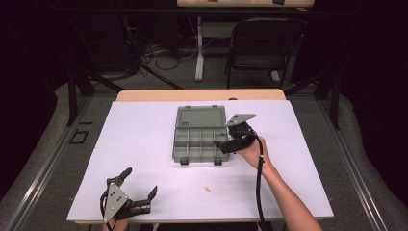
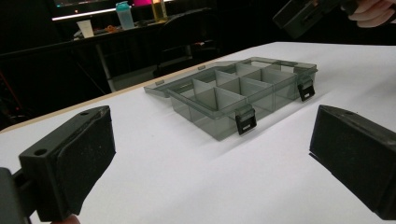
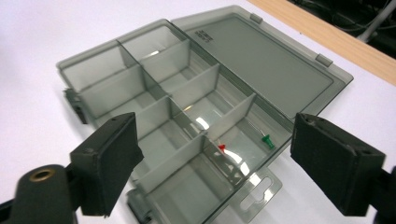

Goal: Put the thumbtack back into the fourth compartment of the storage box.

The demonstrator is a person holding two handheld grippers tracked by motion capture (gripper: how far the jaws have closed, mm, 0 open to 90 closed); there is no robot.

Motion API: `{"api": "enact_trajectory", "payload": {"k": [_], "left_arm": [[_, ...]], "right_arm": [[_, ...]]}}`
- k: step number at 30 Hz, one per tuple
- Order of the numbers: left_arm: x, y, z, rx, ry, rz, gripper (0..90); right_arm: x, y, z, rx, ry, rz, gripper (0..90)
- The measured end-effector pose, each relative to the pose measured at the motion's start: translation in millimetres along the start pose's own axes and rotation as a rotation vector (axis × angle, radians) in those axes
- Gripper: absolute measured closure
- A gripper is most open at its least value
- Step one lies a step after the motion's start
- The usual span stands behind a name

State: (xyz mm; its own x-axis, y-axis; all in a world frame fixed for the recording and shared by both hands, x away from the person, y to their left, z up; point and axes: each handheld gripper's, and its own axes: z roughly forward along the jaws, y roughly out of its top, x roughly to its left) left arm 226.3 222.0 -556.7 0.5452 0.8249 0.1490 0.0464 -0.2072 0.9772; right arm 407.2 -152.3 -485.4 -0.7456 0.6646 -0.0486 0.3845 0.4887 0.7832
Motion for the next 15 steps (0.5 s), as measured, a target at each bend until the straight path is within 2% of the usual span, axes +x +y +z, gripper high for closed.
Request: {"api": "enact_trajectory", "payload": {"k": [5,15], "left_arm": [[0.4,-0.1,-0.1,0.002,0.002,0.000,0.1],[1.0,-0.2,0.9,0.004,0.001,0.000,0.1]], "right_arm": [[9.9,-3.9,-12.1,-0.022,0.022,-0.003,11.8],[32.4,-8.4,-14.3,-0.005,0.063,-0.026,5.5]]}}
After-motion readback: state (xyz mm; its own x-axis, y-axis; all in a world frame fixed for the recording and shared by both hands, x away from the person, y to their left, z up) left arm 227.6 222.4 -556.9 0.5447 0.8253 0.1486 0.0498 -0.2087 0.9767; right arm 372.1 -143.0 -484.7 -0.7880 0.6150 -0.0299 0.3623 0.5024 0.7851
